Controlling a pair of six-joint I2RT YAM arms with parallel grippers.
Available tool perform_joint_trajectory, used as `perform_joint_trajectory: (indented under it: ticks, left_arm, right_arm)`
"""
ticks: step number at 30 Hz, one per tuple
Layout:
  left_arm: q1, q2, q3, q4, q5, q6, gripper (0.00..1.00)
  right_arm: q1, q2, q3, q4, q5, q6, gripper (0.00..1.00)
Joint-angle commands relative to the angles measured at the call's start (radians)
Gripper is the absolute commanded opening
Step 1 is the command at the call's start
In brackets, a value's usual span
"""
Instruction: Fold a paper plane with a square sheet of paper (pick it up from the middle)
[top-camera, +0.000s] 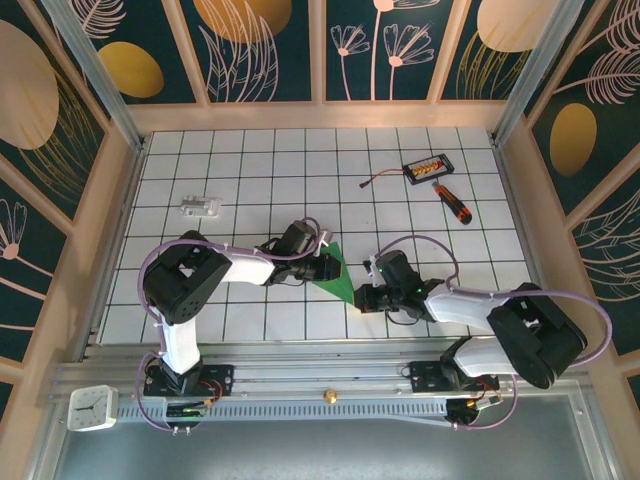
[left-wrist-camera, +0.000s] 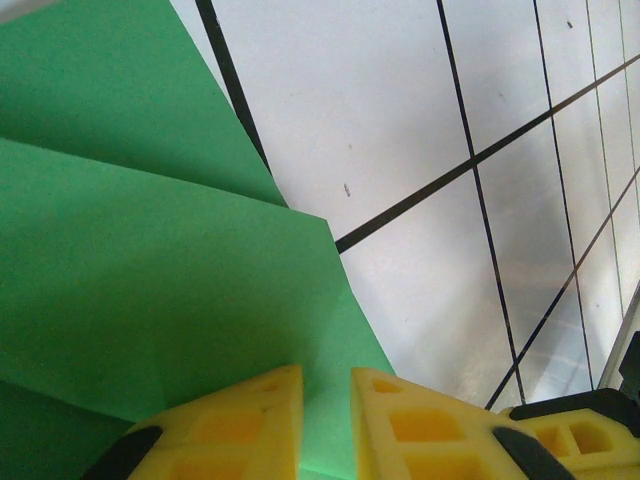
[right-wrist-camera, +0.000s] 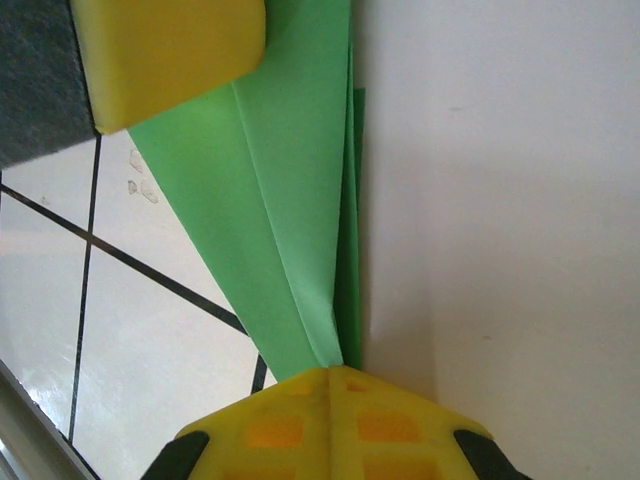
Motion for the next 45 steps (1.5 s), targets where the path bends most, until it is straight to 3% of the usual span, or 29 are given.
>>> perform_joint_trajectory:
  ticks: [1,14,23,35,45]
  left_arm:
    - [0.008,0.041,-0.005,-0.072,-0.040,0.028,0.21]
    - [0.007,0.042,-0.007,-0.077,-0.041,0.029,0.21]
    - [0.007,0.045,-0.007,-0.075,-0.039,0.029,0.21]
    - [0.007,0.044,-0.006,-0.075,-0.036,0.027,0.21]
    - [0.007,0.041,-0.006,-0.078,-0.035,0.028,0.22]
  right_arm:
    - [0.011,-0.005,-0.041,-0.169,0.027,0.041,0.04]
    - [0.031,-0.064,-0.012,-0.284,0.082,0.091,0.02]
    - [0.020,-0.155,0.112,-0.298,0.071,0.033,0.02]
    - [0.024,0.097,0.235,-0.103,-0.035,-0.022,0.02]
    - [0.007,0.221,0.216,-0.085,-0.035,-0.059,0.01]
